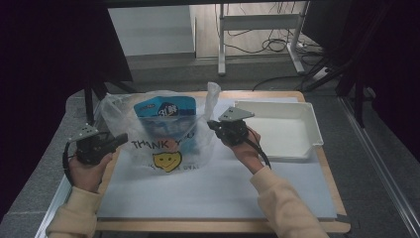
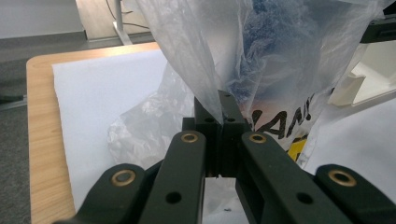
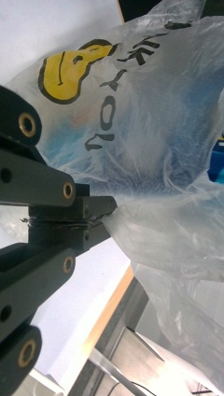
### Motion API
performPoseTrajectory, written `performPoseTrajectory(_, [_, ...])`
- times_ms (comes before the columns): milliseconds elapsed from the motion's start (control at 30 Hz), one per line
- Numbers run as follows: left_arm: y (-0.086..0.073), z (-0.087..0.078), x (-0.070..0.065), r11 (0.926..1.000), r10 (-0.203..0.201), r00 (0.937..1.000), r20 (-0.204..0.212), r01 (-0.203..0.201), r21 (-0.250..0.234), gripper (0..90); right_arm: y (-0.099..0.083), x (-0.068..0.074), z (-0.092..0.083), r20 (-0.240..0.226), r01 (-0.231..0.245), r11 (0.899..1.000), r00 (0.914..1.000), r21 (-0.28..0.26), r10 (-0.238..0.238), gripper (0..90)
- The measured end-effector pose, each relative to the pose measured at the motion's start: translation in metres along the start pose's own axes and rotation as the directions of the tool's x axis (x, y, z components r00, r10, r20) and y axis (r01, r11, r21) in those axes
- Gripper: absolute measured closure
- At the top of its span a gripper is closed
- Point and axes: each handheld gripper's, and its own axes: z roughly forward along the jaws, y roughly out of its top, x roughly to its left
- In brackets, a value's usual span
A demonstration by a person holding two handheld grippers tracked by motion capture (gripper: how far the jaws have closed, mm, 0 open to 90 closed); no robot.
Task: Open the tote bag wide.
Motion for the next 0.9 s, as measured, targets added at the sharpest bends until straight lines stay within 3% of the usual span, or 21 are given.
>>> performPoseTrajectory(900, [-0.033,0.012,0.0,0.9987,-0.036,0.9993,0.01,0.036,0.037,90.0,-0.031,0.012,0.011,-0.02,-0.031,0.998,0.9993,0.055,0.032,87.3])
